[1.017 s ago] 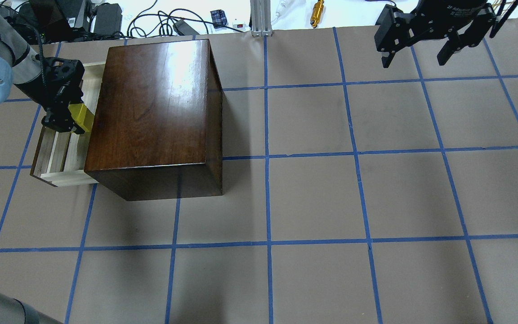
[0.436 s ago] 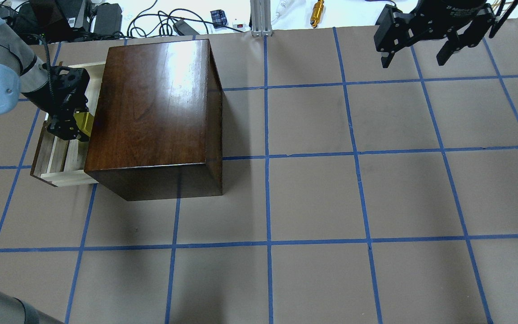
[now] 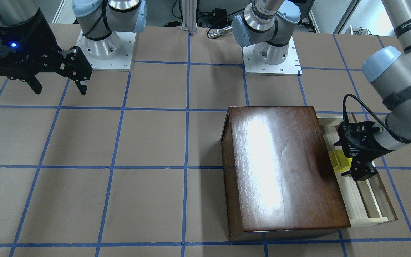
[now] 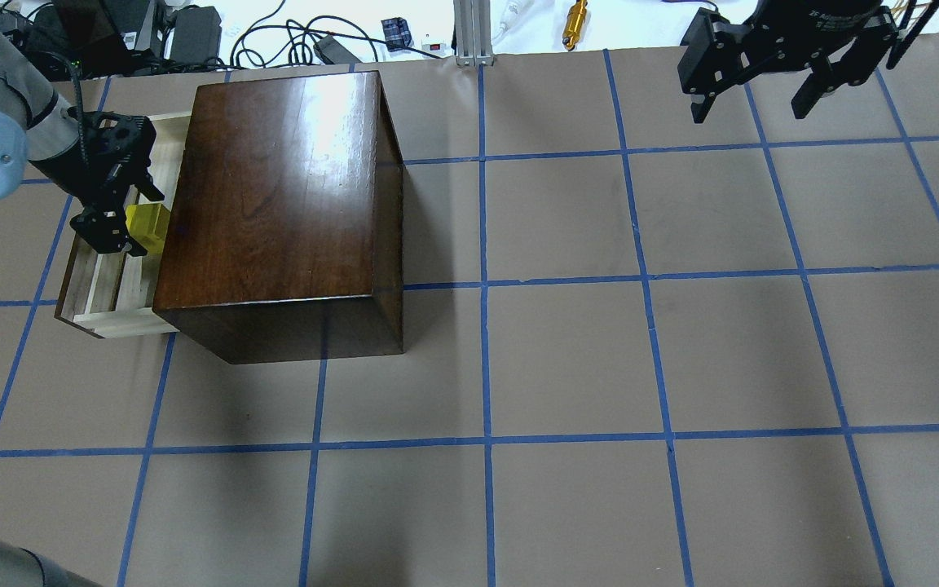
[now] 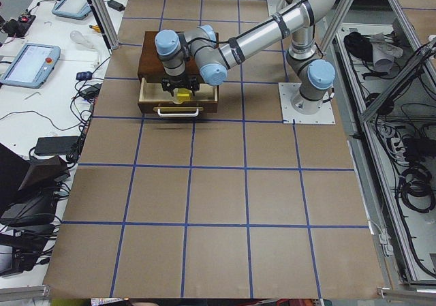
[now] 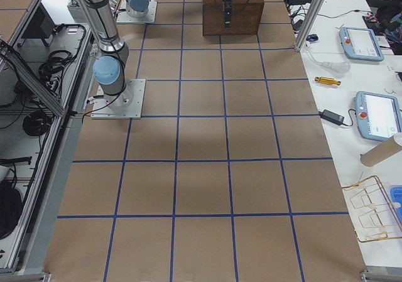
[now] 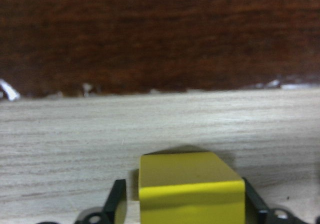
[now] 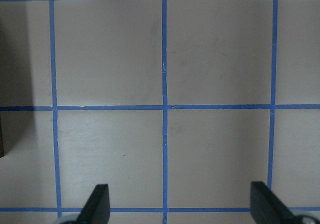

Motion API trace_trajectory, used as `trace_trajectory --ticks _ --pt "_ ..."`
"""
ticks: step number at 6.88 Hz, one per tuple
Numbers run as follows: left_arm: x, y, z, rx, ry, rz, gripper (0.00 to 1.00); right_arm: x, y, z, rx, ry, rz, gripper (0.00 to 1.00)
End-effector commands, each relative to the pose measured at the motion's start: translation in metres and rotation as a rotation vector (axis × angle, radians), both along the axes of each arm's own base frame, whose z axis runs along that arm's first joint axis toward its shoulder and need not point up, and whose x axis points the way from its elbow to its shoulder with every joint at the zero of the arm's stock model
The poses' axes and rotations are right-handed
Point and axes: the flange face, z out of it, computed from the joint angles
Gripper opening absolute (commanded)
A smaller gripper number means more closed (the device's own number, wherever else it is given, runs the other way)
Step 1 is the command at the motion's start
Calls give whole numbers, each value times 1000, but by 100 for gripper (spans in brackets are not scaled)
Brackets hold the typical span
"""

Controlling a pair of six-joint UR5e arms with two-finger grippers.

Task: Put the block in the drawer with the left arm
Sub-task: 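Lower the cube into the drawer and open the left gripper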

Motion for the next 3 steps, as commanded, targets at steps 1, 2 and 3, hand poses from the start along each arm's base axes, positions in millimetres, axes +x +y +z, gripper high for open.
trace_trajectory --ticks 1,2,3 --pt "-13 12 46 37 4 143 100 0 0 0 0 1 0 100" --pt "-21 19 75 20 -21 269 100 -1 0 0 0 1 -1 100" --pt "-28 29 91 26 -31 373 100 0 0 0 0 -1 0 100"
